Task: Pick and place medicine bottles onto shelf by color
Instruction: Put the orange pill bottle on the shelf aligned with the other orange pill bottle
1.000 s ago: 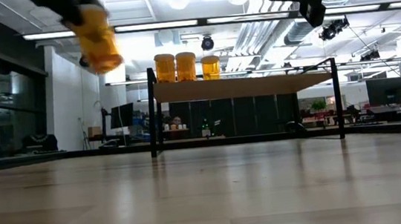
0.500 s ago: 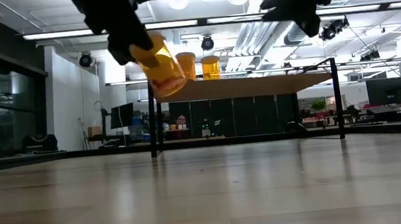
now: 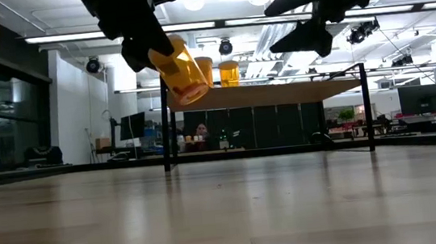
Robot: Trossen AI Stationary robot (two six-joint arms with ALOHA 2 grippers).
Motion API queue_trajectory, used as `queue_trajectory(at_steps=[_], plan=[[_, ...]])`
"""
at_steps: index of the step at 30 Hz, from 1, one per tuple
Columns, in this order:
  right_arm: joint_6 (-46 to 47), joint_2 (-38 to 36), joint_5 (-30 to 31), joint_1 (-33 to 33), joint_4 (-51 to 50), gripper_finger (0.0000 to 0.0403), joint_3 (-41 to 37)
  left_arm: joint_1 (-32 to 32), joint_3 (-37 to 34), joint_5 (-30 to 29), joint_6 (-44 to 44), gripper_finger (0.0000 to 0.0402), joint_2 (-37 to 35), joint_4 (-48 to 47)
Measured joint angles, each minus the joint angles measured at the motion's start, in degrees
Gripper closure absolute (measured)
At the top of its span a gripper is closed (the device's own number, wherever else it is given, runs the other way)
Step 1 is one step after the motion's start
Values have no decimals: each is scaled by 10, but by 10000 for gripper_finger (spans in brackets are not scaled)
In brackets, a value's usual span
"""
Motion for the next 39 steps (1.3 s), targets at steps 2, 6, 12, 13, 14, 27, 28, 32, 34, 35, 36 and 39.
queue_trajectory(at_steps=[2, 6, 12, 13, 14, 27, 28, 32, 34, 35, 36, 39], plan=[[-16, 12, -11, 0, -6, 63, 13, 0, 0, 0, 0, 192, 0, 1], [-83, 41, -24, 0, -17, 40, 46, 0, 0, 0, 0, 192, 0, 3], [-139, 95, -25, 0, -27, 38, 74, 0, 0, 0, -10, 192, 0, 10], [-140, 106, -26, 0, -27, 38, 78, 0, 0, 0, -10, 192, 0, 10], [-140, 115, -31, 0, -26, 38, 80, 0, 0, 0, -10, 192, 0, 10], [-225, 206, -25, 14, 4, 38, 125, 0, 0, -33, -16, 192, 0, 17], [-225, 211, -24, 14, 5, 38, 128, 0, 0, -32, -16, 192, 0, 15], [-225, 228, -55, 14, 8, 38, 145, 0, 0, -37, -16, 192, 0, 18], [-226, 237, -69, 15, 4, 38, 153, 1, 0, -51, -15, 192, 0, 24], [-226, 243, -70, 15, 8, 38, 157, 2, 0, -58, -15, 192, 0, 24], [-228, 245, -70, 15, 6, 38, 157, 2, 0, -64, -15, 192, 0, 27], [-230, 260, -71, 15, 13, 38, 166, 7, 0, -79, -15, 192, 0, 34]])
